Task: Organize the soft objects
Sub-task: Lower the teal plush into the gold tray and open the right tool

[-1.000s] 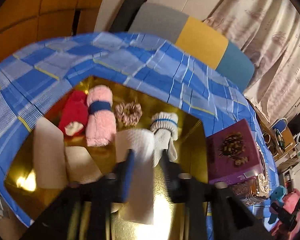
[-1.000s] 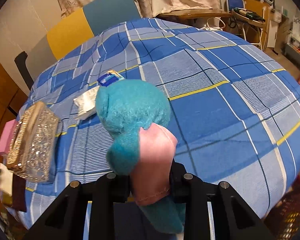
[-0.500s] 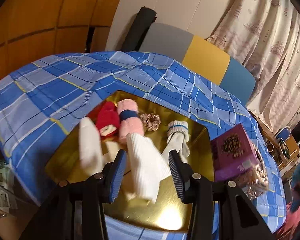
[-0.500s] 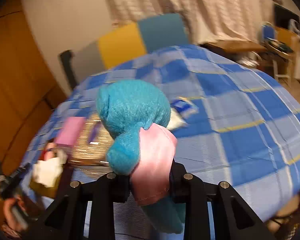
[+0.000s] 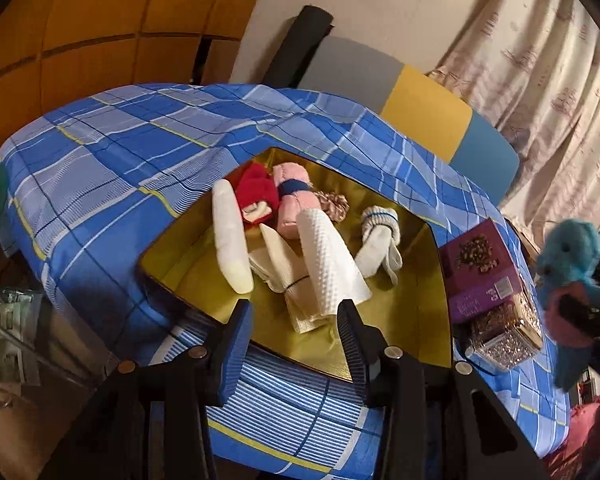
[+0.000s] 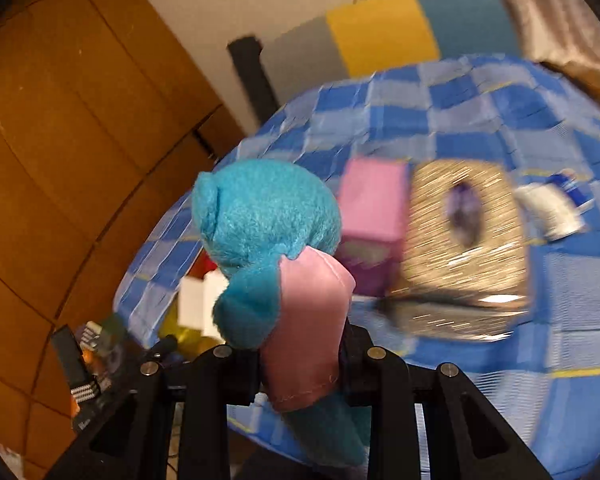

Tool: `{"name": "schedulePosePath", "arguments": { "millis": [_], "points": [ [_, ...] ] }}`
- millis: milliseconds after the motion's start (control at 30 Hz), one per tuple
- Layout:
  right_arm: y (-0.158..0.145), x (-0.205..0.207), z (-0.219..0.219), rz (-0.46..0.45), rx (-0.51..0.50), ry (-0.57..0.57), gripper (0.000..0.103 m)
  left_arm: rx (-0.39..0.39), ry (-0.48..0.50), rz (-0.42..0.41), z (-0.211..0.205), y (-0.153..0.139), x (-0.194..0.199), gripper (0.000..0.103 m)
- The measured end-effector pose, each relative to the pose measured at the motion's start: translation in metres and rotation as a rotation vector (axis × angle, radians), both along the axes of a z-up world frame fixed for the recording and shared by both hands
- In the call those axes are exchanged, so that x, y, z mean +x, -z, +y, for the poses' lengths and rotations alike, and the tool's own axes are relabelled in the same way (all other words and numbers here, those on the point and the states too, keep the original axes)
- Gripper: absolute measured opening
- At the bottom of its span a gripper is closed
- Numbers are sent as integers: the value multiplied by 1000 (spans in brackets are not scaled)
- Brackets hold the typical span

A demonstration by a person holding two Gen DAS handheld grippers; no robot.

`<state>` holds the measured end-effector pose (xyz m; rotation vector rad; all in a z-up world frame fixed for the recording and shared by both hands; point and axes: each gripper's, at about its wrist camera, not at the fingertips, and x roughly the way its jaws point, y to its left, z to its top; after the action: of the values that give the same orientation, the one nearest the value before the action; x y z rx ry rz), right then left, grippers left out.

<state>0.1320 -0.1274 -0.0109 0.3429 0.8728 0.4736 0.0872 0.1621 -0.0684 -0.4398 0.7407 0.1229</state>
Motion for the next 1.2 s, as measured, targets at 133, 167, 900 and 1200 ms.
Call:
{"name": "schedulePosePath", "arguments": {
  "millis": [133,167,900,1200],
  "points": [
    [25,17,50,71,8,-26,29,9,-14,-16,2,-5,-3,44],
    [31,22,59,93,13,-23,29,12,-20,-18,3,-5,-4,44],
    [85,45,131,173,-137,50,50,-28,-85,7,24,0,-2,44],
    [61,24,118,101,-123,25,50,-21,-84,10,24,0,-2,44]
  ]
}}
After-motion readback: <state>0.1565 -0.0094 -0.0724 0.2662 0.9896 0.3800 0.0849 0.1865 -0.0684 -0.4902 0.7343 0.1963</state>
